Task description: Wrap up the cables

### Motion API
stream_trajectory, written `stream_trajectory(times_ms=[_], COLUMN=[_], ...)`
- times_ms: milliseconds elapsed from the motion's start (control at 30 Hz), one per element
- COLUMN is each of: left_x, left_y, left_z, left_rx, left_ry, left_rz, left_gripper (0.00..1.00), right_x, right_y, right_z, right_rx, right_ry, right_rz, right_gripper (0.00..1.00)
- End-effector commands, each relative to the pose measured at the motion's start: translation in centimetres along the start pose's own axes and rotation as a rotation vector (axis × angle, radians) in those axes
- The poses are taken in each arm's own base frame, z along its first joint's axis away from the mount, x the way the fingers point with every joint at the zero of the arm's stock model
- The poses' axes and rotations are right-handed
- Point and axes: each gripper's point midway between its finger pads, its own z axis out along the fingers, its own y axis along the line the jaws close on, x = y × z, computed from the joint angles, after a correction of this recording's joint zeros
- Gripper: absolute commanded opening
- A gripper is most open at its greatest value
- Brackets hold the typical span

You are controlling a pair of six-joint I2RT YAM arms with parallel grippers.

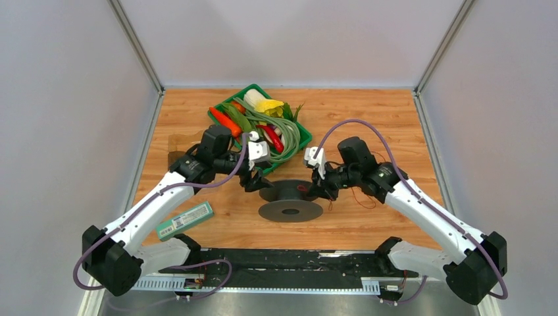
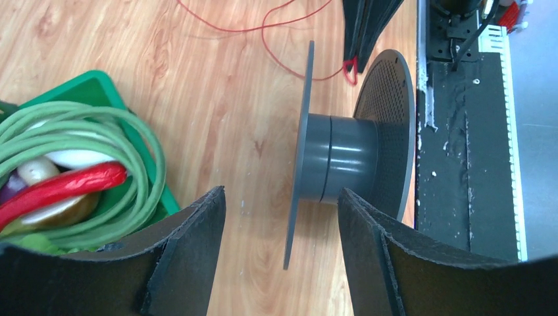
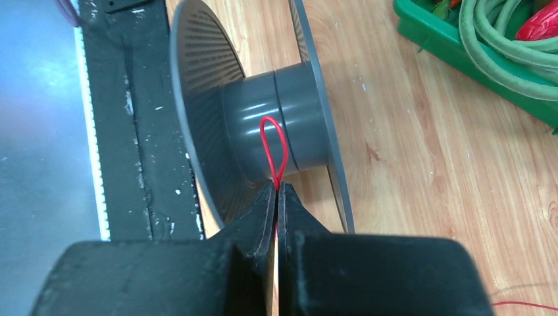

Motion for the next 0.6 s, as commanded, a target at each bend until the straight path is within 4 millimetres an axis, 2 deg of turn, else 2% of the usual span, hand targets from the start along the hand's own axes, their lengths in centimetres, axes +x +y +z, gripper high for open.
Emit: stream_trajectory(times_ms=[0, 133, 333, 500, 567], left_x=[-2.6, -2.2, -1.8, -1.8, -1.5], left_y=[-0.3, -0.8, -1.1, -1.4, -1.5], left_z=[1.4, 2.8, 4.7, 5.9, 6.2], left_rx=[0.063, 0.07, 0.073, 0.091, 0.094], left_ry=[-0.137, -0.158, -0.201, -0.225, -0.223], left_rz=[0.099, 0.092, 0.084, 0.067, 0.056], left_gripper=[0.71, 0.71, 0.71, 0.66, 0.64], right_x=[-0.8, -1.2, -0.7, 0.4, 0.1], right_y=[-1.5, -2.1, -2.7, -2.4, -2.6], right_z=[1.5, 2.3, 3.3, 4.0, 3.8], right_rx=[0.066, 0.103, 0.154, 0.133, 0.145], right_ry=[-0.04, -0.077, -0.093, -0.077, -0.093], right_rz=[-0.076, -0.08, -0.089, -0.072, -0.08], right_gripper=[0.0, 0.0, 0.0, 0.0, 0.0])
